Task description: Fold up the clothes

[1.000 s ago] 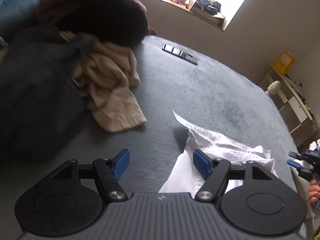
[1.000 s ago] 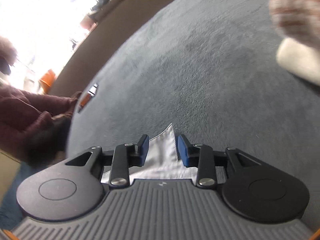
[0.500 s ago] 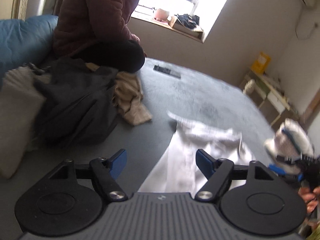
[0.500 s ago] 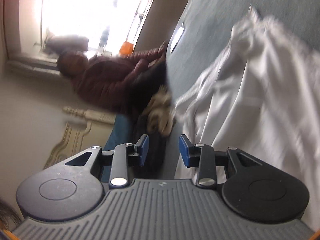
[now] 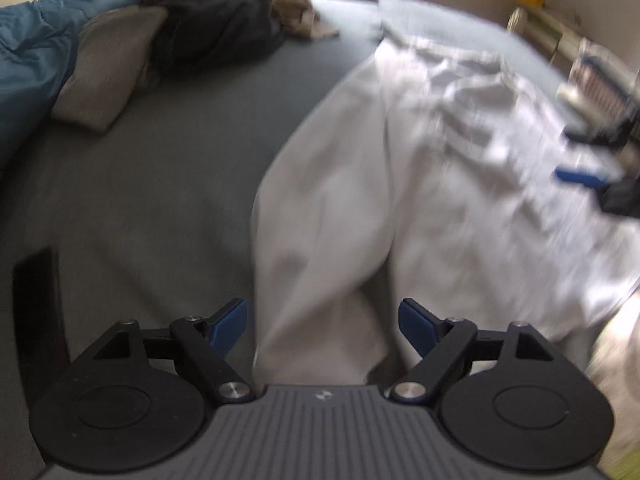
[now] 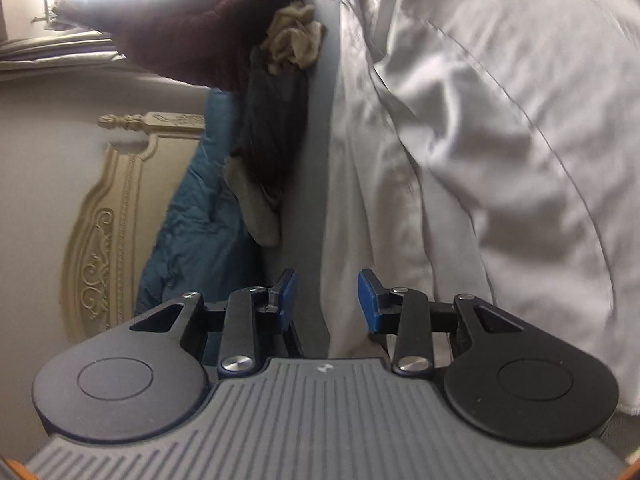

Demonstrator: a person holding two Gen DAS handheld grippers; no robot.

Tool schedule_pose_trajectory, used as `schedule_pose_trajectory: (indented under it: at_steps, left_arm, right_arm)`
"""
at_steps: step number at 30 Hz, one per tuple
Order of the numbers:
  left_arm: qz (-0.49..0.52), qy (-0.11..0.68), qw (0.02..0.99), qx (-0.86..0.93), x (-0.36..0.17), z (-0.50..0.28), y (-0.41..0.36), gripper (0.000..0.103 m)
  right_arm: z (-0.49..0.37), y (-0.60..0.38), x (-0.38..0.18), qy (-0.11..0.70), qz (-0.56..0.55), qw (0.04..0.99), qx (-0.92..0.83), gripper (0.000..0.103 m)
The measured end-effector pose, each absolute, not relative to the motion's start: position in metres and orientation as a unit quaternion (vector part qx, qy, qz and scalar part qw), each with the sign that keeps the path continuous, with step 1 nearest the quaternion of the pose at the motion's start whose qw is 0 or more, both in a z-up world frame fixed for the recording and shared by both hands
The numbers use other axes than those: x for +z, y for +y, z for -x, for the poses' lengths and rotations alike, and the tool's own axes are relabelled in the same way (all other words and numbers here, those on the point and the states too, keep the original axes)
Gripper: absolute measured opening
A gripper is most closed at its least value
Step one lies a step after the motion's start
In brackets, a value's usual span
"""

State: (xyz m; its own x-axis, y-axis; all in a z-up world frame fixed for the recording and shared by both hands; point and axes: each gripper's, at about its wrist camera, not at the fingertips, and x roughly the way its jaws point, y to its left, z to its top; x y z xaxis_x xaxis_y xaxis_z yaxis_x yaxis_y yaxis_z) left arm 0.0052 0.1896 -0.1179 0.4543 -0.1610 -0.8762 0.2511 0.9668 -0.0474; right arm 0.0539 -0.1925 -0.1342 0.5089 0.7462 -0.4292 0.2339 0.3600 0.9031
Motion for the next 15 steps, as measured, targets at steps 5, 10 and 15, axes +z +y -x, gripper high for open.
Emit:
schedule_pose_trajectory:
  at_steps: [5,10,15]
  left_arm:
    - [-0.084,0.492,0.864,-0.074,-0.153,-0.002,0.184,0.063]
    - [-0.044,0.482,0.875,-0.027,-0.147,-0.021,0.197,0.006]
    - [-0.077,0.375,0.923,0.027,-0.087,-0.063,0.22,0.005]
  right_arm:
    - [-0.034,-0.188,-0.13,0.478,-0.512,0.693,0.169,0.034]
    - [-0.03,-0.19,-0.125,0.474,-0.495,0.71,0.163,0.034]
    - [-0.039,-0.184,-0.136,0.474,-0.501,0.708,0.154,0.034]
